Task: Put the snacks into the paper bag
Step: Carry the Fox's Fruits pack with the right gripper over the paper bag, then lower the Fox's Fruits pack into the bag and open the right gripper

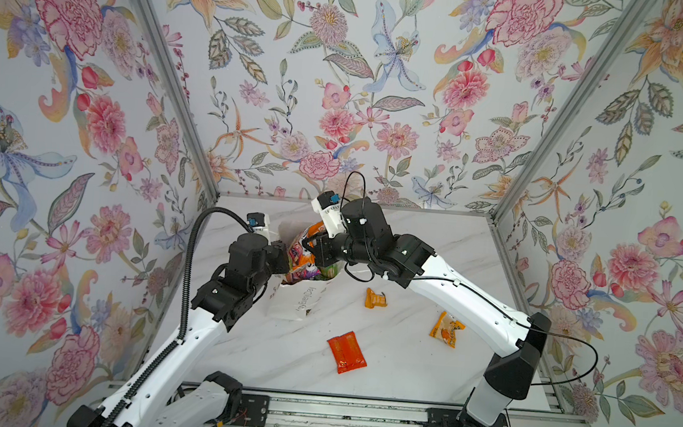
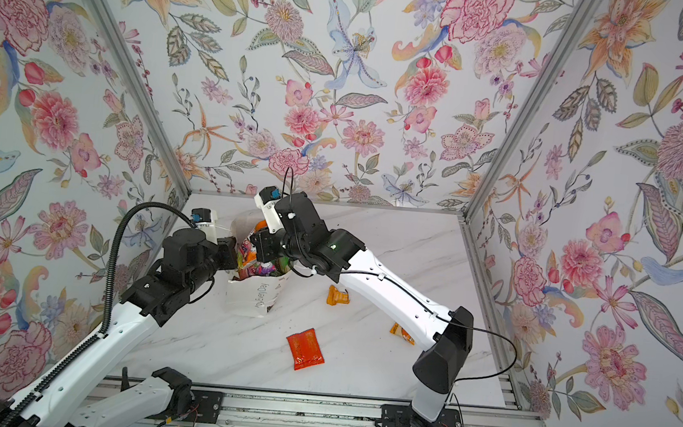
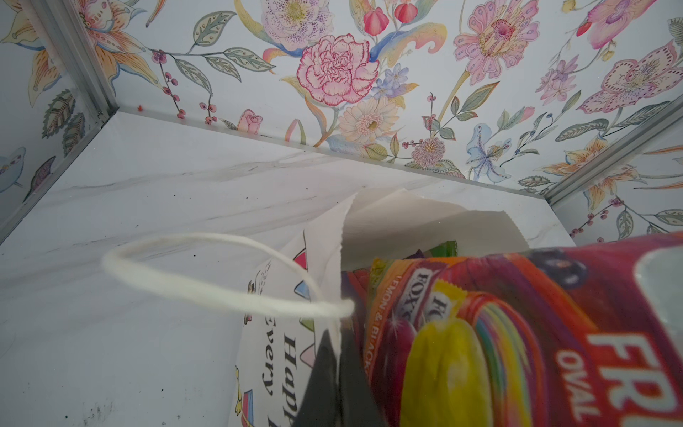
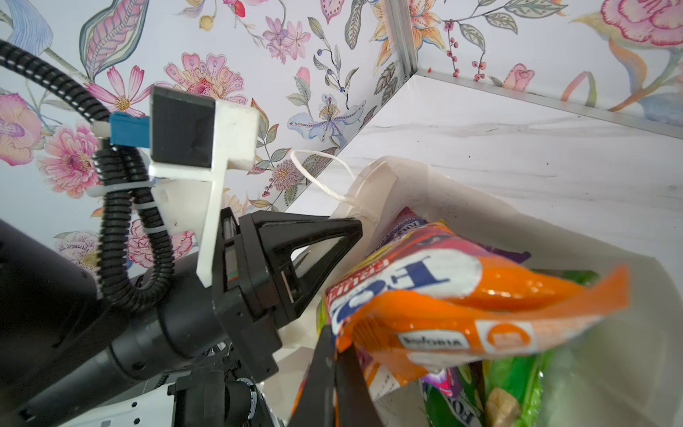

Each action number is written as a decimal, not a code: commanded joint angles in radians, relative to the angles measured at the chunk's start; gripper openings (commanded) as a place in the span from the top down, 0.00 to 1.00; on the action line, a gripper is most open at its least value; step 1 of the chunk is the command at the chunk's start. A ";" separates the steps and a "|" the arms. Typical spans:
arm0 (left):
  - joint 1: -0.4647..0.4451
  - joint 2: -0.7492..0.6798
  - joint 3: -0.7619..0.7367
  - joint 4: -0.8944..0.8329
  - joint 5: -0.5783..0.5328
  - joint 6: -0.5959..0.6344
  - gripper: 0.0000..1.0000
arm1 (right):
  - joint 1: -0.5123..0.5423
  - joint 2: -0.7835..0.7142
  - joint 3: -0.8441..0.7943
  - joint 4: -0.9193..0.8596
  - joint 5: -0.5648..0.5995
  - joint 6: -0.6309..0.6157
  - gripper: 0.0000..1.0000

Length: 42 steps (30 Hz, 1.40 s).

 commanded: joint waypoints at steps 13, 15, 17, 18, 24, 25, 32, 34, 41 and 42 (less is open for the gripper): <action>0.004 -0.027 0.060 0.050 -0.007 0.019 1.00 | 0.015 0.139 0.096 -0.037 0.033 -0.072 1.00; 0.004 -0.026 0.062 0.049 -0.008 0.019 1.00 | 0.022 0.157 0.104 -0.043 0.033 -0.080 1.00; 0.003 -0.027 0.064 0.047 -0.010 0.020 1.00 | 0.025 0.171 0.108 -0.058 0.052 -0.076 1.00; 0.005 -0.026 0.064 0.045 -0.012 0.022 1.00 | 0.025 0.177 0.108 -0.068 0.064 -0.071 1.00; 0.004 -0.028 0.059 0.043 -0.022 0.023 1.00 | 0.027 0.178 0.101 -0.096 0.115 -0.042 0.82; 0.004 -0.028 0.059 0.045 -0.021 0.022 1.00 | 0.028 0.178 0.102 -0.096 0.116 -0.041 0.79; 0.004 -0.028 0.054 0.049 -0.021 0.019 1.00 | 0.037 0.161 0.112 -0.113 0.144 -0.036 0.65; 0.004 -0.028 0.053 0.048 -0.025 0.019 1.00 | 0.041 0.147 0.121 -0.142 0.178 -0.034 0.58; 0.005 -0.028 0.050 0.050 -0.028 0.020 1.00 | 0.034 0.038 0.074 -0.186 0.385 -0.019 0.37; 0.004 -0.028 0.047 0.051 -0.029 0.020 1.00 | 0.030 0.025 0.068 -0.186 0.403 -0.025 0.35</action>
